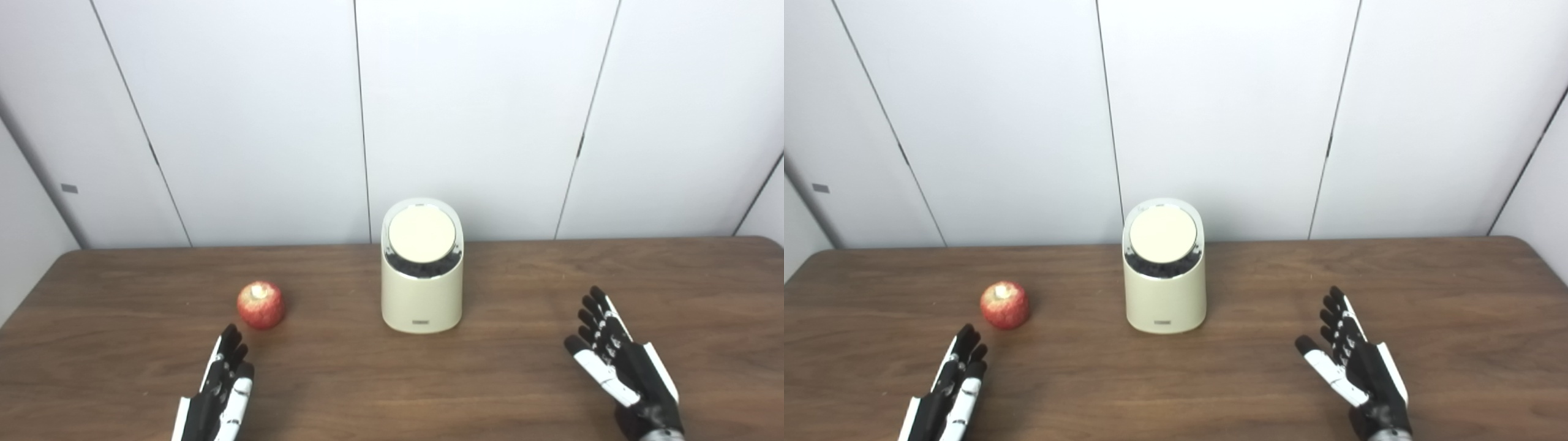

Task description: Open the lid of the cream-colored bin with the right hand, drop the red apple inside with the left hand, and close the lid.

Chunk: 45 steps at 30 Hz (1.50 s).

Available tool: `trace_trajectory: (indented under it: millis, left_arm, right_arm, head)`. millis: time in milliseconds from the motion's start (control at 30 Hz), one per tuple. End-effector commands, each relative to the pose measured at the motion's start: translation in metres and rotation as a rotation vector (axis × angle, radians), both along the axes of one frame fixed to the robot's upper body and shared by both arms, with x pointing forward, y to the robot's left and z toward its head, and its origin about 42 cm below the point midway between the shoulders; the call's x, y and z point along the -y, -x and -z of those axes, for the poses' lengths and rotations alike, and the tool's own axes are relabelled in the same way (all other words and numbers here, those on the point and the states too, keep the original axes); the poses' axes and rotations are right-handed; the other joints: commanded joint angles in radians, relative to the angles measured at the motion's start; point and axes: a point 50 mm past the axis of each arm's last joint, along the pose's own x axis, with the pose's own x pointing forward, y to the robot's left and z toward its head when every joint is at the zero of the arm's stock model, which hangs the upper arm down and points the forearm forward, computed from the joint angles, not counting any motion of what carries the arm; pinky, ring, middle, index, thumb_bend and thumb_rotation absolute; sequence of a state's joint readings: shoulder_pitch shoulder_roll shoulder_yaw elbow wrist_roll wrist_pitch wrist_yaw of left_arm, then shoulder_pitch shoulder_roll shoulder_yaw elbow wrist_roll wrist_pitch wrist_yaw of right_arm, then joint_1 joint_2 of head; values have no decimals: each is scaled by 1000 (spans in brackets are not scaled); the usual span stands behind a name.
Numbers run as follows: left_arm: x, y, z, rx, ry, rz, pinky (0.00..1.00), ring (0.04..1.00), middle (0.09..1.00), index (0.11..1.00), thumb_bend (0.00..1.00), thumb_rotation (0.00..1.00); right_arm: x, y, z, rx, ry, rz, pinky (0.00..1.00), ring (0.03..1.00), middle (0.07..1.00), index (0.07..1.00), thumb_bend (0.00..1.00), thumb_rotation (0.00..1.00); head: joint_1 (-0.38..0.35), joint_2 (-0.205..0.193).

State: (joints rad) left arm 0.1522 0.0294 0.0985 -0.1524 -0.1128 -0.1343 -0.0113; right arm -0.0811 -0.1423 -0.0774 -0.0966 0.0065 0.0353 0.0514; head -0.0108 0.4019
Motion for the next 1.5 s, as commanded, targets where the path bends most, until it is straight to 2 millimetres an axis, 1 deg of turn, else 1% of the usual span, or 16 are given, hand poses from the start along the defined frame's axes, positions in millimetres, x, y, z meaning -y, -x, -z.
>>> trace_trajectory:
  millis: [0,67,100,200,300,367,433,567,667,833,967,1067,1100,1200,1333,1467]
  left_arm:
    - [7,3,9,-27,17,9,1000,986,994,999,266,526]
    - [8,4,10,-22,13,7,1000,983,993,999,241,518]
    - [9,4,10,-20,11,6,1000,980,988,998,224,515]
    - [10,5,10,-20,7,13,1000,983,989,1000,210,516]
    - [12,5,10,-24,5,15,1000,990,994,1000,197,521]
    - [15,5,10,-26,2,13,1000,988,992,1000,184,519]
    - [17,6,9,-26,3,14,1000,986,990,1000,171,513]
    - [18,5,9,-25,1,31,1000,992,995,1000,171,481]
    - [19,5,9,-19,2,46,1000,999,1000,1000,155,454]
    - [21,5,9,-16,7,50,1000,1000,1000,1000,146,418]
    - [21,5,10,-16,-1,47,1000,997,1000,1000,148,426]
    - [22,5,11,-11,-8,47,1000,995,998,1000,171,482]
    - [22,4,11,-10,-11,47,1000,993,996,1000,180,502]
    - [23,5,11,-4,-4,45,1000,984,991,1000,189,520]
    - [26,4,11,6,12,44,1000,983,994,1000,173,525]
    - [28,3,11,29,44,47,1000,982,992,998,187,515]
  right_arm:
    - [-11,-16,-25,112,43,-8,961,945,944,952,817,500]
    - [-20,-29,-37,130,69,-21,970,947,944,948,843,487]
    - [-23,-34,-41,136,75,-26,974,950,945,941,876,476]
    - [-31,-45,-55,157,109,-39,970,954,945,937,919,471]
    - [-41,-60,-74,183,128,-45,958,955,939,932,949,429]
    - [-47,-70,-85,198,139,-56,964,958,942,937,949,404]
    - [-54,-78,-96,215,166,-75,980,969,954,946,921,366]
    - [-69,-93,-114,245,236,-92,978,967,952,942,908,331]
    - [-79,-102,-128,248,263,-90,964,964,949,934,912,324]
    - [-88,-119,-145,289,326,-94,942,963,953,930,902,294]
    - [-93,-134,-154,301,376,-89,905,952,948,928,906,286]
    - [-96,-144,-158,296,398,-98,890,945,945,929,912,278]
    - [-97,-146,-159,294,401,-101,890,947,948,931,911,279]
    - [-100,-155,-158,280,429,-109,882,951,951,931,916,286]
    - [-103,-163,-157,275,463,-109,872,946,952,929,914,283]
    - [-107,-169,-154,305,508,-110,842,917,937,923,918,257]
  head:
    - [-1,0]
    - [-2,-2]
    - [-2,-2]
    - [1,-5]
    - [8,-7]
    - [13,-8]
    - [18,-9]
    - [20,-7]
    - [24,-7]
    - [29,-5]
    - [38,-3]
    - [42,1]
    - [43,2]
    - [44,2]
    - [49,8]
    - [54,12]
